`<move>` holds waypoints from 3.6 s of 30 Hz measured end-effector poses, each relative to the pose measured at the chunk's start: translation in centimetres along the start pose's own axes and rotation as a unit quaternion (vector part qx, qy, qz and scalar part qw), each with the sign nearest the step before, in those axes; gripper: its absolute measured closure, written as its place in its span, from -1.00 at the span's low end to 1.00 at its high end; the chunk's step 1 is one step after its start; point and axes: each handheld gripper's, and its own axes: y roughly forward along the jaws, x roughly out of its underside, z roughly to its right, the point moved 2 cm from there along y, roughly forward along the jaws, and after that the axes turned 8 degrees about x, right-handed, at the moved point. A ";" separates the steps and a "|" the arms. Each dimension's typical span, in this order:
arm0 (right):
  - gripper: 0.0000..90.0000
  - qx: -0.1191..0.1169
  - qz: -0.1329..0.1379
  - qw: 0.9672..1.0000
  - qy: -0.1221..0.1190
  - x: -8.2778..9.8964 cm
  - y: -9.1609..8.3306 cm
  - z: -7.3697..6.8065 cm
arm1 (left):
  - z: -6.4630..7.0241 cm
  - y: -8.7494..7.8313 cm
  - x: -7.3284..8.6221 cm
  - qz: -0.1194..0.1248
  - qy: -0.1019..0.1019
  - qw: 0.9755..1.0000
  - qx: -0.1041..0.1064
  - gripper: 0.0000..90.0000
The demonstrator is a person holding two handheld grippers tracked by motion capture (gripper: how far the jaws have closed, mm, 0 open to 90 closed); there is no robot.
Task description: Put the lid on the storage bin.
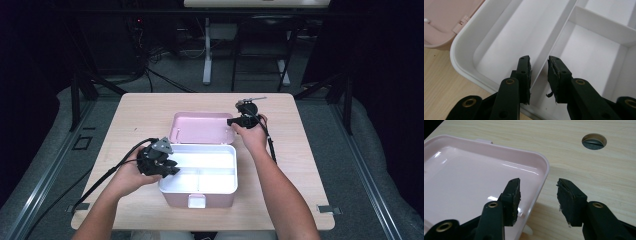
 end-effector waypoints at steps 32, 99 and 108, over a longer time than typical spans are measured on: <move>0.71 -0.008 -0.028 0.999 0.045 -0.4 0.2 -0.3 | 0.0 0.0 0.0 -0.001 -0.004 1.000 -0.001 0.58; 0.94 -0.014 0.250 0.964 -0.090 3.7 -14.7 -3.8 | 0.0 0.0 0.1 0.008 -0.002 1.000 0.004 0.60; 0.94 -0.005 0.274 0.956 -0.105 5.3 -15.5 -4.2 | -0.1 0.0 0.1 0.009 -0.004 1.000 0.009 0.55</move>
